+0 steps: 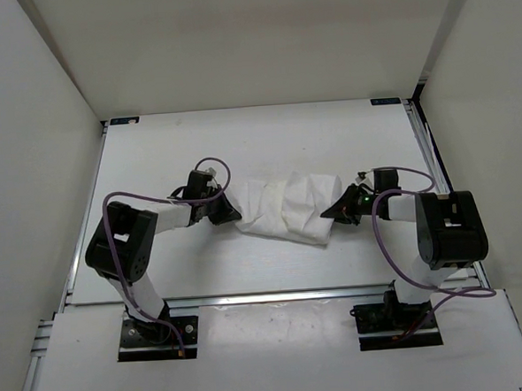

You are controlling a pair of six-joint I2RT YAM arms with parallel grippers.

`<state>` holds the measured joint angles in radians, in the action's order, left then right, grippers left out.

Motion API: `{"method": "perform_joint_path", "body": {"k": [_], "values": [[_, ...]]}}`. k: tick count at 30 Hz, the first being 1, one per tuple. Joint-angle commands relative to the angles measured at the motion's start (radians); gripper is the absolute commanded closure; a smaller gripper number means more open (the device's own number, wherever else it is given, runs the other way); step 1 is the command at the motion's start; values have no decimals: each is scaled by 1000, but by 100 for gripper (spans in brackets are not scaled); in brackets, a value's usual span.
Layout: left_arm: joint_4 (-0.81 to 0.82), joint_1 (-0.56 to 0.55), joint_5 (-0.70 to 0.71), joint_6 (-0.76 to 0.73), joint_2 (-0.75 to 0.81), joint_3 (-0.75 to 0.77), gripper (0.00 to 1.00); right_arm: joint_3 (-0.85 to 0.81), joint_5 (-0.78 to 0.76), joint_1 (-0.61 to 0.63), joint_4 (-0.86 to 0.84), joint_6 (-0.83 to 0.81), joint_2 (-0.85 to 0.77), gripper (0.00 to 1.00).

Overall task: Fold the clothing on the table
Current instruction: Fold the skirt

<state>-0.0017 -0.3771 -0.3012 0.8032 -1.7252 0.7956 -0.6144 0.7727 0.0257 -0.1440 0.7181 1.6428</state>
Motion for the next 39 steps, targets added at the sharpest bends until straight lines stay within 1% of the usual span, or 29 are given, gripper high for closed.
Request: {"method": "perform_joint_path", "body": {"k": [1,3,6,10,16,18,19,21,24,26,27,29,30,32,33,35,37,39], "values": [[-49,-37,103,-76,-31,30,100,-16,-12,6,52,-48,-23,100],[-95,-52,154,-103,-45,59,100,-15,-32,8,79,-65,-46,100],[-124,-78,177,-124,-57,65,100,-25,-59,13,135,-92,-77,100],[-95,-117,149,-93,-33,51,100,-93,-113,8,256,-160,-106,99],[-55,-201,70,-30,7,40,100,-238,-282,5,471,-253,-121,100],[-46,-223,42,-22,16,48,100,-312,-347,16,552,-284,-129,99],[-44,-233,28,-16,19,47,100,-335,-366,28,566,-290,-124,100],[-35,-250,10,-3,24,51,100,-436,-438,68,635,-307,-110,100],[-26,-263,1,1,24,56,100,-554,-515,167,701,-330,-63,100],[-34,-255,-15,-1,21,65,100,-616,-536,262,730,-332,-25,100],[-24,-249,-15,-1,27,59,100,-655,-562,279,750,-335,-3,100],[-24,-244,-16,-4,27,63,100,-699,-598,370,779,-336,31,100],[-27,-244,-16,-2,26,60,100,-731,-605,388,794,-339,63,100],[-20,-237,-23,-7,26,53,100,-783,-621,466,819,-341,110,100],[-20,-232,-24,-3,27,45,100,-820,-641,503,849,-350,158,100],[-11,-227,-38,-1,35,34,100,-870,-709,551,892,-371,201,100],[-9,-224,-38,-5,39,22,100,-883,-730,543,902,-374,222,100],[-15,-217,-39,-12,55,11,100,-869,-693,487,891,-359,206,100]]}}
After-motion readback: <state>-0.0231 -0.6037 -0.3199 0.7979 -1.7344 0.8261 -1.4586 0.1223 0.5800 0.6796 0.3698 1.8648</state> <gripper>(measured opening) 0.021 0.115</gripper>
